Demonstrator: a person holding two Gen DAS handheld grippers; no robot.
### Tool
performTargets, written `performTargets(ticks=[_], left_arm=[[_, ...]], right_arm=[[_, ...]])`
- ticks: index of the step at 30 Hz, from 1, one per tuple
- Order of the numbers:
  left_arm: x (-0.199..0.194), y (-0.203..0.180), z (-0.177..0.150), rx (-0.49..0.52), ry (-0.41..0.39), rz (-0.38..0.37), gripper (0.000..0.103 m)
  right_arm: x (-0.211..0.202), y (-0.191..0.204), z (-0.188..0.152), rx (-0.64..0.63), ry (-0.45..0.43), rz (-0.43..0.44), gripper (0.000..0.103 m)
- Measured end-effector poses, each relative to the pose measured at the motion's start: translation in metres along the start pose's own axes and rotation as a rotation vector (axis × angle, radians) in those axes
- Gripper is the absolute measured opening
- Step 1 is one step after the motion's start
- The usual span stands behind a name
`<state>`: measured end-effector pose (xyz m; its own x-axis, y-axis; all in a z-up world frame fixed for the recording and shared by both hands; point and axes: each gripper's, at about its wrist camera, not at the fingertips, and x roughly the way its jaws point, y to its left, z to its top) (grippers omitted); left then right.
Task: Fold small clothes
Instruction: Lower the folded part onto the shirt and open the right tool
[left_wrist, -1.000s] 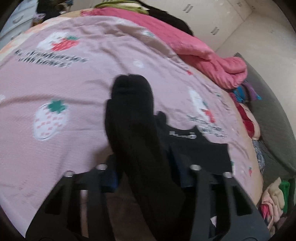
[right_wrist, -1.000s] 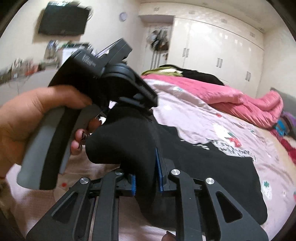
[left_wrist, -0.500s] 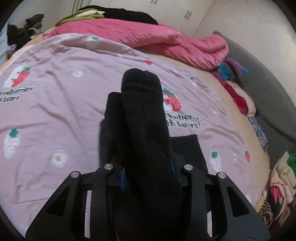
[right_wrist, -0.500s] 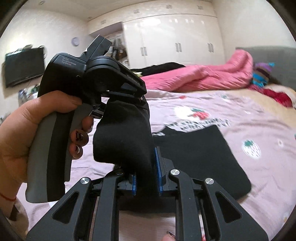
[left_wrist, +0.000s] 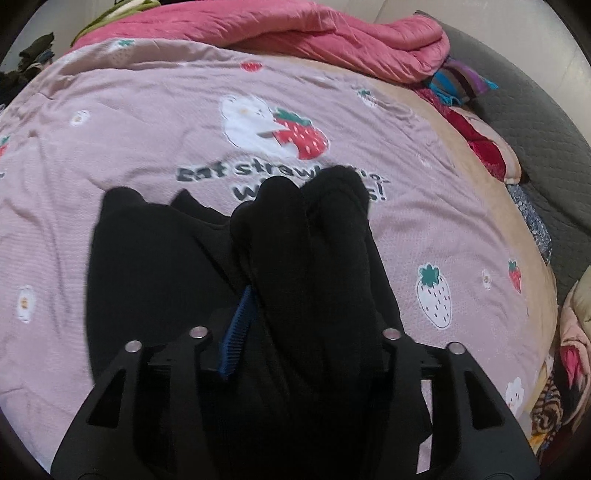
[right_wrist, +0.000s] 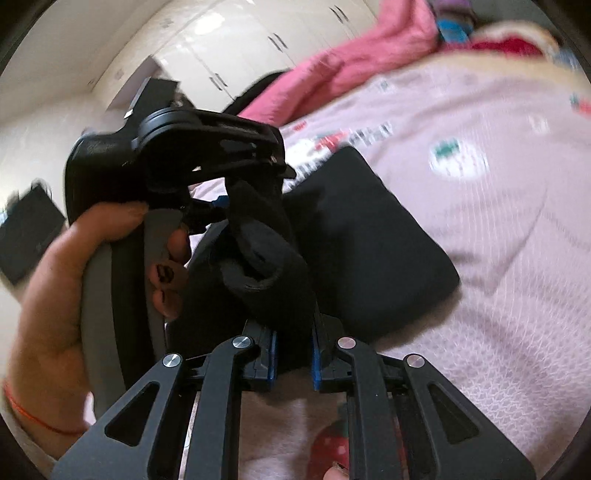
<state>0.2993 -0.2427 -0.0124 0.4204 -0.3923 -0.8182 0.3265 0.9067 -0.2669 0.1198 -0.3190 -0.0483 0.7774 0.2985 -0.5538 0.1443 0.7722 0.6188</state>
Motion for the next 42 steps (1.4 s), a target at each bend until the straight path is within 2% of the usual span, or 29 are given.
performTargets(ticks=[1, 3, 5, 7, 8, 9, 11, 14, 15, 18, 23, 24, 26, 29, 31, 33, 37, 40, 42], left_arm=[[-0.001, 0.0, 0.0, -0.004, -0.009, -0.029, 0.067], [-0.008, 0.004, -0.002, -0.035, -0.033, -0.089, 0.084], [-0.017, 0.005, -0.002, -0.038, -0.058, -0.107, 0.084], [-0.028, 0.01, -0.003, -0.031, -0.09, -0.106, 0.084], [-0.036, 0.014, -0.005, -0.026, -0.111, -0.102, 0.084], [-0.042, 0.019, -0.007, -0.023, -0.127, -0.093, 0.084], [-0.054, 0.031, -0.013, -0.01, -0.159, -0.043, 0.084], [-0.062, 0.045, -0.028, 0.036, -0.197, 0.075, 0.084], [-0.061, 0.048, -0.033, 0.048, -0.193, 0.093, 0.084], [-0.057, 0.057, -0.045, 0.064, -0.175, 0.111, 0.084], [-0.051, 0.059, -0.06, 0.108, -0.159, 0.146, 0.084], [-0.05, 0.059, -0.06, 0.11, -0.155, 0.146, 0.084], [-0.048, 0.057, -0.062, 0.109, -0.149, 0.14, 0.084], [-0.047, 0.053, -0.064, 0.114, -0.141, 0.125, 0.084], [-0.049, 0.047, -0.064, 0.125, -0.149, 0.117, 0.085], [-0.049, 0.044, -0.065, 0.125, -0.148, 0.097, 0.085], [-0.046, 0.035, -0.066, 0.154, -0.135, 0.118, 0.085], [-0.045, 0.033, -0.069, 0.166, -0.132, 0.126, 0.085], [-0.046, 0.033, -0.07, 0.166, -0.131, 0.124, 0.085]], right_arm=[[0.002, -0.009, 0.0, 0.048, 0.02, 0.028, 0.018], [0.002, -0.017, -0.001, 0.102, 0.042, 0.056, 0.019], [0.0, -0.022, -0.001, 0.148, 0.057, 0.104, 0.02], [-0.002, -0.021, 0.0, 0.149, 0.073, 0.126, 0.027], [-0.005, -0.02, 0.002, 0.147, 0.074, 0.131, 0.033], [-0.007, -0.019, 0.003, 0.149, 0.074, 0.142, 0.045], [-0.01, -0.019, 0.013, 0.168, 0.077, 0.175, 0.061], [-0.004, -0.02, 0.039, 0.151, 0.111, 0.168, 0.066], [0.001, -0.019, 0.051, 0.126, 0.124, 0.157, 0.067], [0.017, -0.019, 0.071, 0.086, 0.174, 0.089, 0.067], [0.05, -0.015, 0.089, -0.04, 0.268, 0.042, 0.067], [0.052, -0.013, 0.087, -0.075, 0.282, 0.037, 0.056], [0.054, -0.006, 0.082, -0.167, 0.284, 0.039, 0.026], [0.035, 0.003, 0.084, -0.231, 0.219, 0.029, 0.019], [0.02, 0.01, 0.091, -0.275, 0.162, 0.044, 0.018], [0.017, 0.012, 0.092, -0.331, 0.142, -0.006, 0.018], [0.042, -0.003, 0.086, -0.347, 0.194, -0.076, 0.02], [0.044, -0.014, 0.085, -0.298, 0.186, -0.077, 0.027], [0.04, -0.015, 0.086, -0.278, 0.172, -0.101, 0.039]])
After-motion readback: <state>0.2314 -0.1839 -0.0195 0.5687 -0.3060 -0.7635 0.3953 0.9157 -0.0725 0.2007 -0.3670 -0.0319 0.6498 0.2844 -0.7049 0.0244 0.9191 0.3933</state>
